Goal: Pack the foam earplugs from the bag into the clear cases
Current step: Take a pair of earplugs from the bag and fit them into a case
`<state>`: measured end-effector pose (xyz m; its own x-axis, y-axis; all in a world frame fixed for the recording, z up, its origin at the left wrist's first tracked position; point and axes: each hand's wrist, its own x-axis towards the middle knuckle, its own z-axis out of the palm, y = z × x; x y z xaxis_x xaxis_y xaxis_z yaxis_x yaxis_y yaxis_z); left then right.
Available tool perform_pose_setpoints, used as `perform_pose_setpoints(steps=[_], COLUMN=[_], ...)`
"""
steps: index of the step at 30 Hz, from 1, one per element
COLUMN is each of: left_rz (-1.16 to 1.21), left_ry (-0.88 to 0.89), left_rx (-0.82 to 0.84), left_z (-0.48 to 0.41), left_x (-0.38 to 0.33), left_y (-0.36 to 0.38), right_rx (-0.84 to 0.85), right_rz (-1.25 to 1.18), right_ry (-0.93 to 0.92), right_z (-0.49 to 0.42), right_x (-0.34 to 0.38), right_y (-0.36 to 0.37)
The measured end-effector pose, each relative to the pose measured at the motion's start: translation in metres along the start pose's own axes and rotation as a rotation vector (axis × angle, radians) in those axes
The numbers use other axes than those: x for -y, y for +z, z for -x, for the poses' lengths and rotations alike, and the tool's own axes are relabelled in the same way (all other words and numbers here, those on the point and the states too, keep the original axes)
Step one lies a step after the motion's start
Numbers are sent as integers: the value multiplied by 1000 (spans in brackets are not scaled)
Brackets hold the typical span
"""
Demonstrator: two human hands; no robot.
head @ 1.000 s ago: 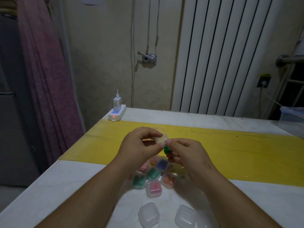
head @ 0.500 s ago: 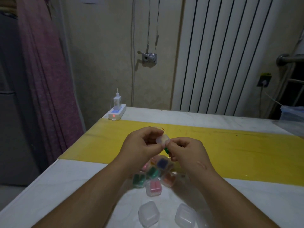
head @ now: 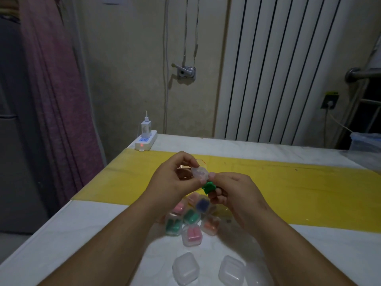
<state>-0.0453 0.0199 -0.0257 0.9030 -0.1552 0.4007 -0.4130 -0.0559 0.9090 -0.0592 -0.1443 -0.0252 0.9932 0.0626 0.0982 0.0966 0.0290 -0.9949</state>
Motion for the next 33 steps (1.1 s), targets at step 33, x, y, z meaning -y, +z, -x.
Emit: perform_pose_setpoints(steps=[33], left_rz=[131], left_ry=[-159], left_rx=[-17], left_z=[-1], left_x=[-12], left_y=[-1], right_rx=[-95], right_rz=[62], right_ry=[17], right_z=[-5], right_x=[-3], right_y=[-2])
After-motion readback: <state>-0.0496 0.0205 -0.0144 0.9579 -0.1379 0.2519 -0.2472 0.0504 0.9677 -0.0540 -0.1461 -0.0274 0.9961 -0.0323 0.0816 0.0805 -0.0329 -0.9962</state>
